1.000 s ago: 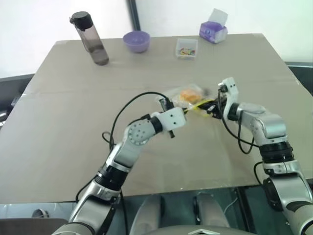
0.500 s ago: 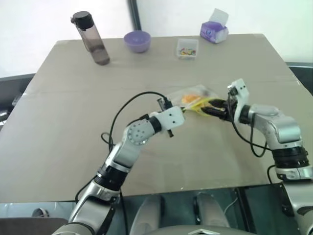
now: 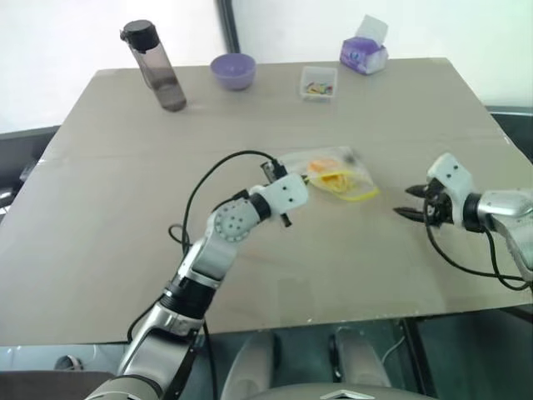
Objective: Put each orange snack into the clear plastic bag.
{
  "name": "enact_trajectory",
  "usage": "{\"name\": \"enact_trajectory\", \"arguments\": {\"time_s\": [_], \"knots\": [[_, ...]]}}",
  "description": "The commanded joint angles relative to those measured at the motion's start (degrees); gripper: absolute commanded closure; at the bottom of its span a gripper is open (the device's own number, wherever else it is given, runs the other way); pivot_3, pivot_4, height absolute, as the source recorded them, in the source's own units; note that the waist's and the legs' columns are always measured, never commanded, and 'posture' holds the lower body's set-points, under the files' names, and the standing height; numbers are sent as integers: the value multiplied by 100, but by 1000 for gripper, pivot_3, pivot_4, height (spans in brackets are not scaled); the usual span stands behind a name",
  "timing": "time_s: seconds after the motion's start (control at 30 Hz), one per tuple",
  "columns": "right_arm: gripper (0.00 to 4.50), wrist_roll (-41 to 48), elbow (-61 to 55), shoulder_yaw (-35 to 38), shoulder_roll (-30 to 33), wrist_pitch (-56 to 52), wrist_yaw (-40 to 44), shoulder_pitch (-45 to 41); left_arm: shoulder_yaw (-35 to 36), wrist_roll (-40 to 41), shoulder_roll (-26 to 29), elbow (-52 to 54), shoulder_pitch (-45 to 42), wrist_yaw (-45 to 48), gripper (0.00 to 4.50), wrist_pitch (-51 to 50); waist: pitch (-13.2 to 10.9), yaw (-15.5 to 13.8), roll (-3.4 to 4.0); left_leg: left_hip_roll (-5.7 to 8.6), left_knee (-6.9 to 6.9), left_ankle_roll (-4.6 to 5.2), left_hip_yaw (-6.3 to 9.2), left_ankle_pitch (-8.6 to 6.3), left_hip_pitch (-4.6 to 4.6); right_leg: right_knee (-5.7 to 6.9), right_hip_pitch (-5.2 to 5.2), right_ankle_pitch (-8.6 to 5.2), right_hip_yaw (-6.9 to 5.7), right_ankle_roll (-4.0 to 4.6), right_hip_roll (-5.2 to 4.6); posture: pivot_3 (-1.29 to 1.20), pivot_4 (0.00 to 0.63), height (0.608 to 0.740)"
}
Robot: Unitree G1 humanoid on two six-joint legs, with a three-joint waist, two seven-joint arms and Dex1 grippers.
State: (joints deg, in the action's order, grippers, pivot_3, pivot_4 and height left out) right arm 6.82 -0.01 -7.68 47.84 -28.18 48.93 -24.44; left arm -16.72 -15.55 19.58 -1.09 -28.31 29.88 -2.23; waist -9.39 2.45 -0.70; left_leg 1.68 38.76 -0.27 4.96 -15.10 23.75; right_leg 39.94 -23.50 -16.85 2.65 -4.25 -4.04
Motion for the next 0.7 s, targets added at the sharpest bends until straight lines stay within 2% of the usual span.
{"name": "enact_trajectory", "arguments": {"time_s": [0.03,0.17,0.3,0.43,0.53,0.63,0.67,0.7], "knots": [[1846,-502,227,-234,-243,538,-312,-361,43,26,-3,93,-78,-37,4500,99,0,13,0,0,-1,0,0,0,-1,0,0,0,0,0,1,0,150,740],[1846,-487,608,-143,-819,653,-607,-627,59,19,22,138,-52,-28,4500,83,0,-11,0,1,5,0,1,0,-2,1,2,0,0,-1,0,0,150,740],[1846,-809,972,-207,-926,973,-761,-789,58,10,27,170,-25,-39,4500,61,0,-68,0,5,5,-1,6,1,5,-3,1,0,-4,-1,-4,0,150,740],[1846,-663,986,-45,-1120,982,-739,-807,42,-6,16,228,11,-55,4500,30,0,-54,0,4,7,-1,7,1,5,-4,1,0,-4,0,-3,0,150,740],[2694,-724,1038,-65,-1105,1080,-675,-818,49,-16,8,243,19,-70,4500,21,0,-28,0,3,6,-1,6,1,4,-1,1,0,-4,0,-2,0,150,740],[4180,-705,1028,-42,-1132,1080,-668,-835,50,-16,3,240,29,-78,4500,22,0,-20,0,4,6,-1,4,1,4,-2,1,0,-3,0,-3,0,150,740],[4419,-701,1007,-45,-1135,1080,-657,-830,45,-21,5,241,36,-79,4500,26,0,-20,0,4,6,-1,5,1,4,-2,1,0,-3,0,-2,0,150,740],[4419,-691,993,-40,-1144,1069,-657,-826,43,-22,5,247,41,-79,4500,26,0,-20,0,4,6,-1,6,1,4,-2,1,0,-4,0,-2,0,150,740]]}}
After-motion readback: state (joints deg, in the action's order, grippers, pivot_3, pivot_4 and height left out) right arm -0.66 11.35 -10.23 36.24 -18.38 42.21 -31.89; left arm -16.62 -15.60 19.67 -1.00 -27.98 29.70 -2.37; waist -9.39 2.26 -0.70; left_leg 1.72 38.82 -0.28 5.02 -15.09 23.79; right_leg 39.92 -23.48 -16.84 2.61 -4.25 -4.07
